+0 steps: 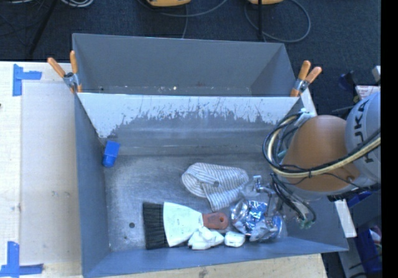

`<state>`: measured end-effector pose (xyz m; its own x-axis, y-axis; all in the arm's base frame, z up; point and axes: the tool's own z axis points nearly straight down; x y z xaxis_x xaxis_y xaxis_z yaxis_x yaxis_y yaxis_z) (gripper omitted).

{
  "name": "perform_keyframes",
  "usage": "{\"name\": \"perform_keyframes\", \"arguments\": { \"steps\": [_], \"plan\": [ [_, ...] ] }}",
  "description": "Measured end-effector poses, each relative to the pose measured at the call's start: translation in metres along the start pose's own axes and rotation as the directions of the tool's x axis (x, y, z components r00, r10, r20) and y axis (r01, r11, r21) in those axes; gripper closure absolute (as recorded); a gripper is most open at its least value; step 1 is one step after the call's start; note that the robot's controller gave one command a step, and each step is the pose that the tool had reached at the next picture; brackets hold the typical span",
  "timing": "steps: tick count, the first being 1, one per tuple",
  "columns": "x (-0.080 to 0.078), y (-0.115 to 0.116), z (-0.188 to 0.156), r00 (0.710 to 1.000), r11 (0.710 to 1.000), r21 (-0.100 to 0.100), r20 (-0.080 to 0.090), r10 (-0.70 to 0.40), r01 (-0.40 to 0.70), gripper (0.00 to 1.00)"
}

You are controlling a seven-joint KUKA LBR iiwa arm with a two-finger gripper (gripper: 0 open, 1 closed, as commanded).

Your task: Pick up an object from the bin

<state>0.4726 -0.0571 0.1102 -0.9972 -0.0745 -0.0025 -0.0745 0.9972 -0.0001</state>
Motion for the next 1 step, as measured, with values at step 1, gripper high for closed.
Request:
{"name": "perform_keyframes", "arguments": {
  "steps": [1],
  "plan": [
    [-0.0053, 0.0024, 0.0267, 0.999, 1.000, 0.002, 0.019, -0.025, 0.025, 0.00]
  ]
}}
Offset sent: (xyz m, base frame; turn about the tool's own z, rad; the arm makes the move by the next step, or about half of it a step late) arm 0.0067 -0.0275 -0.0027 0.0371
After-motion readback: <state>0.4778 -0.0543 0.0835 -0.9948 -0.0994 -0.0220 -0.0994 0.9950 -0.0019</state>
